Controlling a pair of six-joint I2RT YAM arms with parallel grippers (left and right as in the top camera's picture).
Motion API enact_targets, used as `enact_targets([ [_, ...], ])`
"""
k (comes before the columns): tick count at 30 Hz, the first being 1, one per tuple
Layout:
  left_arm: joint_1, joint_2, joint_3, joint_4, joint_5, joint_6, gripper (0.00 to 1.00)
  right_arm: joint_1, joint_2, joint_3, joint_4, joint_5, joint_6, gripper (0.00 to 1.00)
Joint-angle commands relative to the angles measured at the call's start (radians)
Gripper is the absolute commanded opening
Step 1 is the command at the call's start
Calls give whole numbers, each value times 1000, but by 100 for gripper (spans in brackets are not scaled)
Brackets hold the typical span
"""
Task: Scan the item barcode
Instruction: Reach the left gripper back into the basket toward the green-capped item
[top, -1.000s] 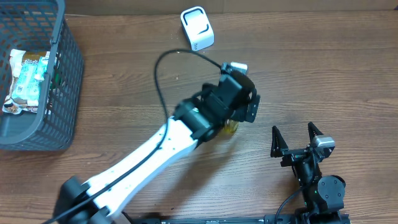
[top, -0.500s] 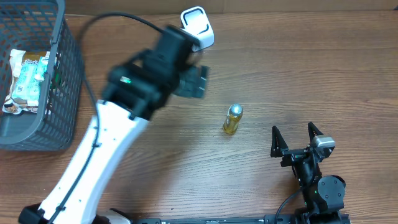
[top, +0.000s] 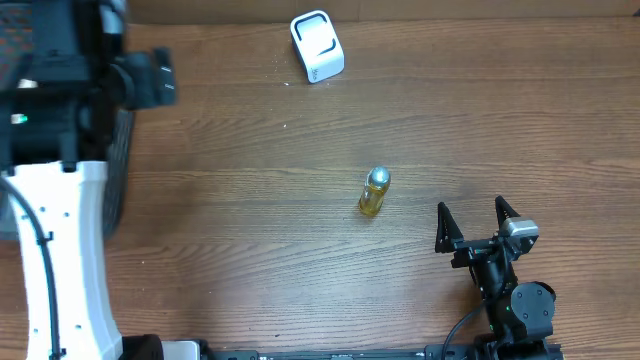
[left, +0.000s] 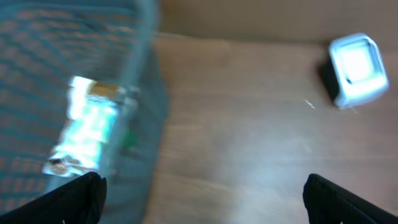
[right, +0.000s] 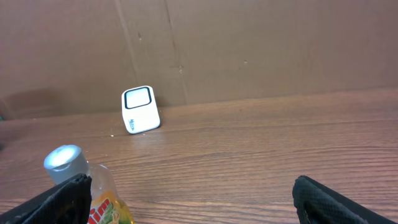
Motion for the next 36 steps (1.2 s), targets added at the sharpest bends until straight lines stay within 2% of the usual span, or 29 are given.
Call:
enact_targets([
  [1,101,-23,27,58,2,70,100,-3,-5,-11,6,-5,-7,100],
  [4,189,-23,27,114,3,105,100,-3,-5,-11,6,-5,-7,100],
  [7,270,-13,26,153,9,127,91,-3,-5,-11,6,-5,-7,100],
  [10,354,15,26,187,40,157,87,-3,-5,-11,6,-5,-7,100],
  [15,472,105,26,217,175,207,88,-3,-5,-11,6,-5,-7,100],
  [19,542,206,26,229,338,277,89,-3,-5,-11,6,-5,-7,100],
  [26,578,385,26,243,486,357,85,-3,-5,-11,6,-5,-7,100],
  [31,569,504,26,254,488,384,91,-3,-5,-11,6,-5,-7,100],
  [36,562,591,26,259,564,473,92,-3,-5,-11,6,-5,-7,100],
])
